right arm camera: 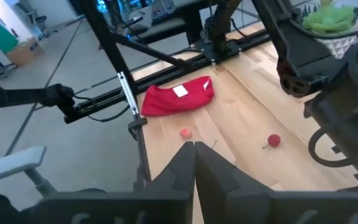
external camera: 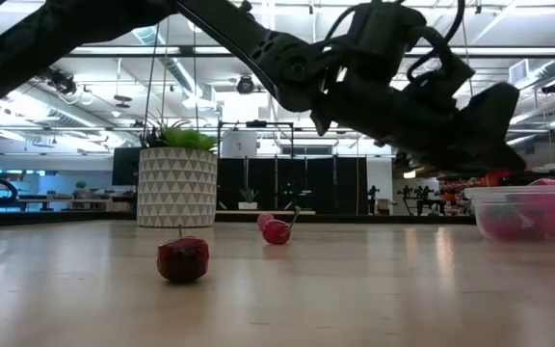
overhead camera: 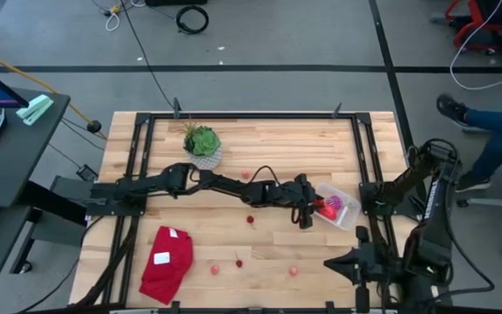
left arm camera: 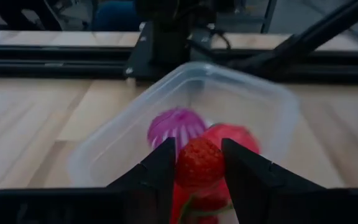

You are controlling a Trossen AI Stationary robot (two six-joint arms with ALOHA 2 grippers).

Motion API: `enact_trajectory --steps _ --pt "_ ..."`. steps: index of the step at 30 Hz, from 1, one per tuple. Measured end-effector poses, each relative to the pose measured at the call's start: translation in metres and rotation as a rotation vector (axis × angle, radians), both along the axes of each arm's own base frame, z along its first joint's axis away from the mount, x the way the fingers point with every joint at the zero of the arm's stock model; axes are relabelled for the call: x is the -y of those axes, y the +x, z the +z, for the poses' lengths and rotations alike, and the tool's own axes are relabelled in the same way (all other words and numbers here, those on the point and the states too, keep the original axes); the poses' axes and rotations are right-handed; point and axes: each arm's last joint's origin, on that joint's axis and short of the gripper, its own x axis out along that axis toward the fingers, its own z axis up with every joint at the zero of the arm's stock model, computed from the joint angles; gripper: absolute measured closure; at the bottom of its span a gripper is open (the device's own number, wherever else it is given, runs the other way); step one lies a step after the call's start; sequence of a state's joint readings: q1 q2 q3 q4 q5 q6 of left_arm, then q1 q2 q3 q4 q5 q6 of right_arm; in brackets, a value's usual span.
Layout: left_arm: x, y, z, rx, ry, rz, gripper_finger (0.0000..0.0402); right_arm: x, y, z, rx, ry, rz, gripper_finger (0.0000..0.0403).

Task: Pick and placing Produce into tupperware
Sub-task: Put the raspberry into the transparent bin, then put the top pink peach into the transparent bin

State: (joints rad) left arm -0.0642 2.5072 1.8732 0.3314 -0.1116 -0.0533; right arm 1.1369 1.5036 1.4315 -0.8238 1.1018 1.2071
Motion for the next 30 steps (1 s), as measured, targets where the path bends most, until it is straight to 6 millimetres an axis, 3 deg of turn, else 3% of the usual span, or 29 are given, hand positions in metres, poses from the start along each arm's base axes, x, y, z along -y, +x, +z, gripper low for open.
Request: enact_trajectory --steps 14,22,26,30 --pt "-0.009 -0.002 -0.006 -0.080 0.043 0.004 0.0235 0.002 0.005 -0.001 -0.020 0.006 0.001 0.0385" --pt "-0.013 -0.009 0.036 -0.076 0.115 -0.014 0.0239 0.002 0.005 -0.001 -0.021 0.004 0.002 0.0385" --pt "-0.013 -0.021 0.057 -0.176 0.133 -0.067 0.0245 0.002 0.005 -0.001 -0.021 0.006 0.002 0.0385" --pt "-0.018 -0.036 0.066 -0.332 0.173 -0.112 0.0252 0.002 0.005 -0.001 -0.016 0.044 -0.012 0.0385"
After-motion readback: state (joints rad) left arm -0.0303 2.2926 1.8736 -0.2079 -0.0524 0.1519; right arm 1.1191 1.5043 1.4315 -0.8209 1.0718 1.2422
